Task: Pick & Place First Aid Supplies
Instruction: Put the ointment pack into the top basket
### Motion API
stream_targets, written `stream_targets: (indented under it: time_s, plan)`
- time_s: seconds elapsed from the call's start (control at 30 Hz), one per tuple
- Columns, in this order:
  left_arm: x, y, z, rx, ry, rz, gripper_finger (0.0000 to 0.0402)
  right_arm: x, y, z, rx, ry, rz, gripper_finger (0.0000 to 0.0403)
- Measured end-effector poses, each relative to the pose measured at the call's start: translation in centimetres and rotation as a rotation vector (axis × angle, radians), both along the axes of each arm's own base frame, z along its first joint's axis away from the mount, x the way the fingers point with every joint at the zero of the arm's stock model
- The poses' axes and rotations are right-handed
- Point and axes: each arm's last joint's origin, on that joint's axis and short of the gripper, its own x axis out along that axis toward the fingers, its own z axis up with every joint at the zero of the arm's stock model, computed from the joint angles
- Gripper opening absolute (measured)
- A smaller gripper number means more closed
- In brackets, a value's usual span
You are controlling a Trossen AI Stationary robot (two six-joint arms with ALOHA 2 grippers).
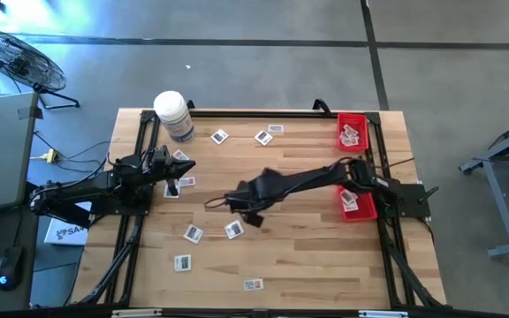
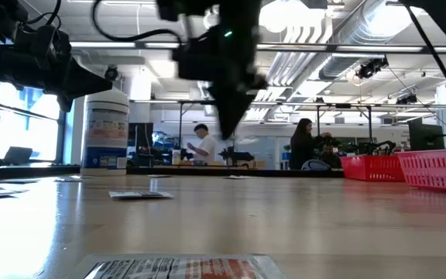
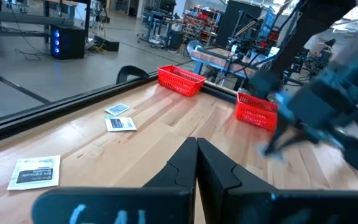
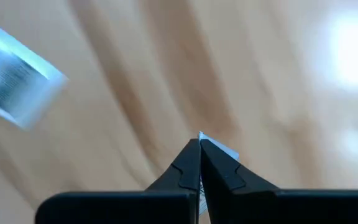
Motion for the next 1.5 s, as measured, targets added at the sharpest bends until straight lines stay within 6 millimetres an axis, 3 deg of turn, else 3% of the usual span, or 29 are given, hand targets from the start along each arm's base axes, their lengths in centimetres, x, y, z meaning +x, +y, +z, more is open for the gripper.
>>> stream_targets:
  time_s: [0.1, 0.3, 0.37, 0.5, 0.77, 1.0, 1.27, 1.5]
  plan:
    - [0.0, 0.0, 0.0, 0.0, 0.0, 0.001, 0.0001, -1.5, -0.5, 1.4, -0.068, 0.063, -0.04, 0.0]
    - [0.0, 0.0, 0.0, 0.0, 0.0, 0.0, 0.0001, -4.7, -1.9, 5.9, -0.221, 0.089, -0.155, 0.0]
    - [0.0, 0.0, 0.0, 0.0, 0.0, 0.0, 0.0001, -5.1, -2.3, 6.7, -0.228, 0.058, -0.18, 0.0]
    - [0.0, 0.0, 0.0, 0.0, 0.0, 0.0, 0.0001, -7.8, -3.3, 8.9, -0.209, 0.008, -0.226, 0.0]
    - [0.0, 0.0, 0.0, 0.0, 0.001, 0.0, 0.0001, -15.9, -7.6, 8.4, -0.239, -0.012, -0.409, 0.0]
    - [0.0, 0.0, 0.0, 0.0, 0.001, 0.0, 0.0001, -22.0, -14.2, 6.5, -0.352, 0.01, -0.495, 0.0]
    - [0.0, 0.0, 0.0, 0.0, 0.001, 0.0, 0.0001, -26.5, -21.7, 2.2, -0.374, 0.121, -0.576, 0.0]
    - [0.0, 0.0, 0.0, 0.0, 0.001, 0.0, 0.0001, -28.9, -24.2, -1.1, -0.29, 0.057, -0.586, 0.0]
